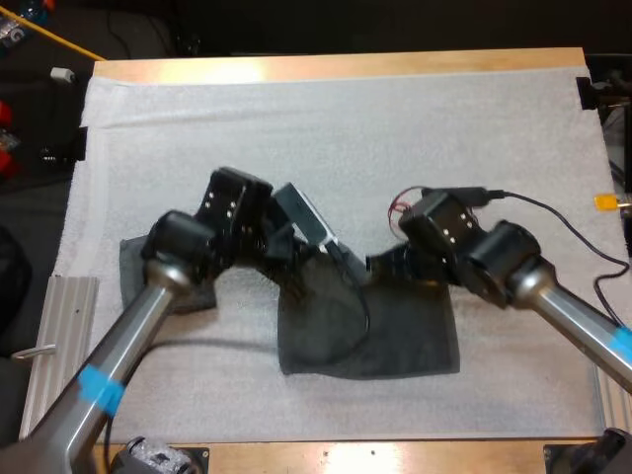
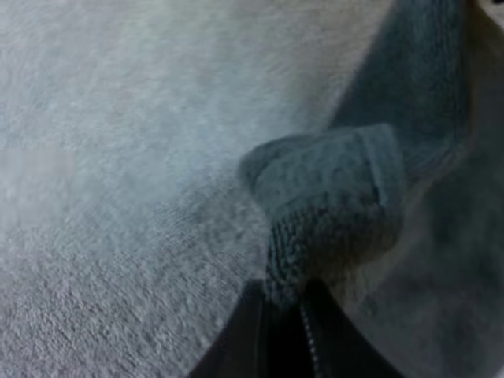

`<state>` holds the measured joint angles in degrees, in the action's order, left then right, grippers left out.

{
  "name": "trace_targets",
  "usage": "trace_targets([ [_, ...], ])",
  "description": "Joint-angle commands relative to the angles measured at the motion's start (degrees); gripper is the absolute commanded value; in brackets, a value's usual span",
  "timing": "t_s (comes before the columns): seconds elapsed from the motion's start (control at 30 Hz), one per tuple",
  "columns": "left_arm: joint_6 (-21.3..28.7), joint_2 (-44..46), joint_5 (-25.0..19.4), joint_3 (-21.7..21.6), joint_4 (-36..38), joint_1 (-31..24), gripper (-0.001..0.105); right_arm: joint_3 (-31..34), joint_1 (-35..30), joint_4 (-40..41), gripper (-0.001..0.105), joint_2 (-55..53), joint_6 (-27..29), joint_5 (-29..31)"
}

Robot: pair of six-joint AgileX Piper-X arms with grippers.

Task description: Pick towel from pile, fold and stack

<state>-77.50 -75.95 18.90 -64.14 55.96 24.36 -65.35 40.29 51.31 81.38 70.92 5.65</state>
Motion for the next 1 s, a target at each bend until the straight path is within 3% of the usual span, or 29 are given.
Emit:
trace_targets([
  [0.0, 0.5, -1.6, 2.0, -0.2, -1.4, -1.4, 0.0, -0.1, -1.5, -1.9, 0.0, 0.8, -1.2, 0.1],
  [0.37, 0.5, -12.8, 2.5, -0.2, -9.0, -3.7, 0.0, -0.1, -8.7, -6.6, 0.0, 6.5, -2.8, -1.9],
  [0.63, 0.0, -15.8, -12.2, -0.2, -13.6, -3.7, 0.0, -0.1, -11.3, -10.6, 0.001, 7.9, -3.1, -1.7],
  [0.73, -1.6, -15.8, -16.1, -0.3, -16.5, -3.7, 0.014, -0.1, -11.8, -14.2, 0.023, 7.8, -3.9, -1.9],
  [0.8, -2.8, -15.8, -19.0, -1.0, -16.7, -3.7, 0.043, -0.1, -12.1, -16.4, 0.054, 7.8, -6.2, -3.4],
  [0.87, -4.6, -15.8, -21.7, -1.5, -16.6, -3.7, 0.073, -0.1, -12.1, -17.5, 0.073, 7.8, -6.4, -3.8],
  [0.9, -5.6, -15.8, -23.9, -1.9, -16.1, -3.7, 0.077, -0.1, -12.1, -17.7, 0.077, 7.7, -5.8, -3.7],
  [0.97, -6.0, -15.5, -26.2, -2.5, -14.4, -3.7, 0.069, -0.1, -12.0, -16.8, 0.077, 7.2, -5.2, -3.7],
])
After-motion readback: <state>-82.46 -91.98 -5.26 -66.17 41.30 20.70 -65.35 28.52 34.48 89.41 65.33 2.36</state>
